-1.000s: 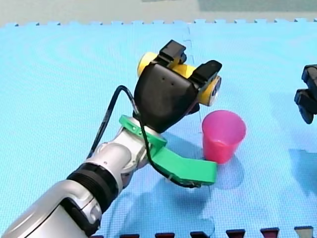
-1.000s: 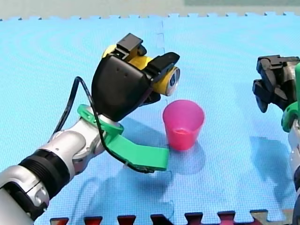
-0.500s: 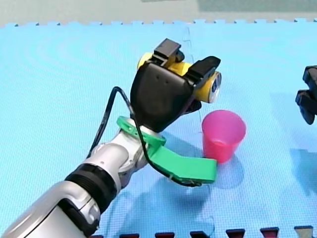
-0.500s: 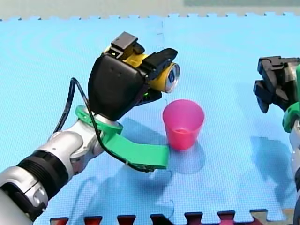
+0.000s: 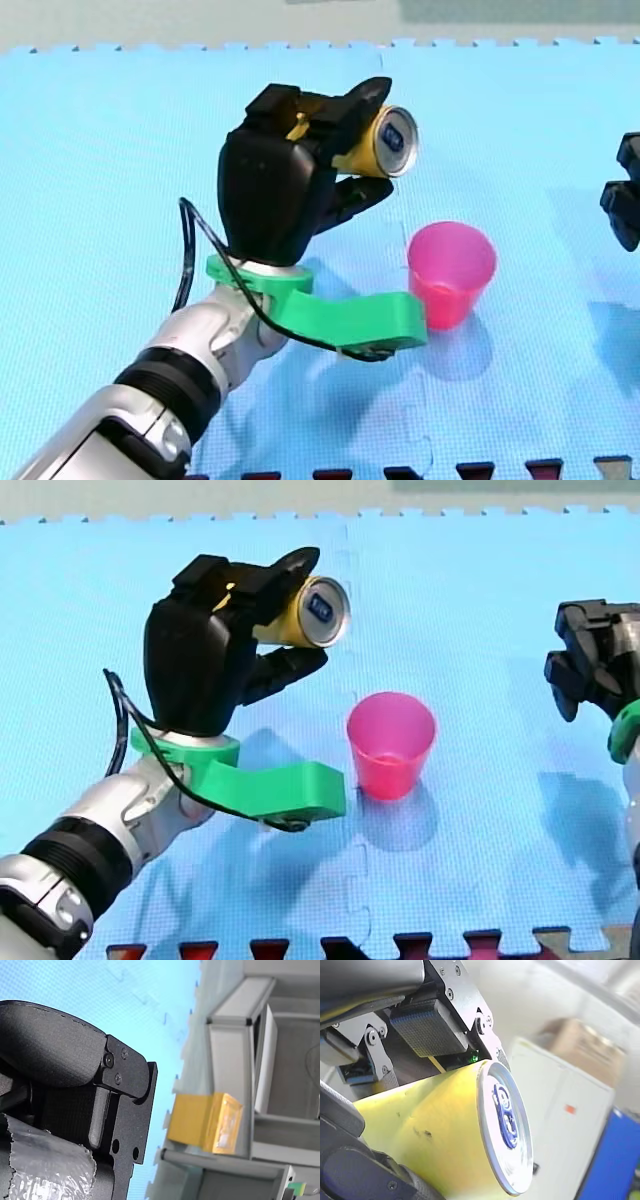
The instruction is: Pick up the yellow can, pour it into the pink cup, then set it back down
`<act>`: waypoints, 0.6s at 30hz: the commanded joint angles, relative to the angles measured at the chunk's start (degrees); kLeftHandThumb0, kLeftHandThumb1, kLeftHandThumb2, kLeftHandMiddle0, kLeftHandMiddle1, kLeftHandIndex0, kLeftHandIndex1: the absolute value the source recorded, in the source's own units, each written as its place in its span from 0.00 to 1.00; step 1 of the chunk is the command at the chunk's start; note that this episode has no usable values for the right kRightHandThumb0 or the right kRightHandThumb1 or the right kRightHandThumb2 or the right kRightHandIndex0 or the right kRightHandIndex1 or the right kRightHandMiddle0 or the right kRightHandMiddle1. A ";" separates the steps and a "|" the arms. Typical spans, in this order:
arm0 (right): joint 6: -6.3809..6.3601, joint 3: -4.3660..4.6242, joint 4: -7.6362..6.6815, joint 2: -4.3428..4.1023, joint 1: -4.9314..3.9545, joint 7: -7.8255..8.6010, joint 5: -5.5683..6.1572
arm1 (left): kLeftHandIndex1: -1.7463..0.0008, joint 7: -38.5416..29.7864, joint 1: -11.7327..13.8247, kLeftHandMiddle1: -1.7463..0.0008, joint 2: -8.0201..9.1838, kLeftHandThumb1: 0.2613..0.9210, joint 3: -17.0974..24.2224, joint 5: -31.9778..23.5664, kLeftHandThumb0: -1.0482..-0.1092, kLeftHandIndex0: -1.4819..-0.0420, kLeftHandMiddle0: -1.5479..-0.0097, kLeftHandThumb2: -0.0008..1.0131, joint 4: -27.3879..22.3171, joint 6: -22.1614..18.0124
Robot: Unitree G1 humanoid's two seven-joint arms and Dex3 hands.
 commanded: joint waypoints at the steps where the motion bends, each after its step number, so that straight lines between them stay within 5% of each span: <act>1: 0.42 -0.29 -0.03 -0.32 -0.10 0.23 0.40 | 1.00 -1.30 1.02 0.85 -0.24 0.85 2.33 -2.44 0.66 0.21 0.20 0.00 -0.33 -1.80; 8: 0.98 -0.44 -0.02 -0.39 -0.26 0.51 0.63 | 1.00 -8.42 5.89 0.91 0.16 0.84 7.05 -7.47 0.67 0.19 0.17 0.00 -5.93 -3.06; 18: 1.55 -0.53 0.09 -0.61 -0.64 0.41 0.68 | 1.00 -22.44 14.64 0.95 -1.99 0.83 16.70 -21.75 0.72 0.19 0.18 0.00 -11.60 -14.16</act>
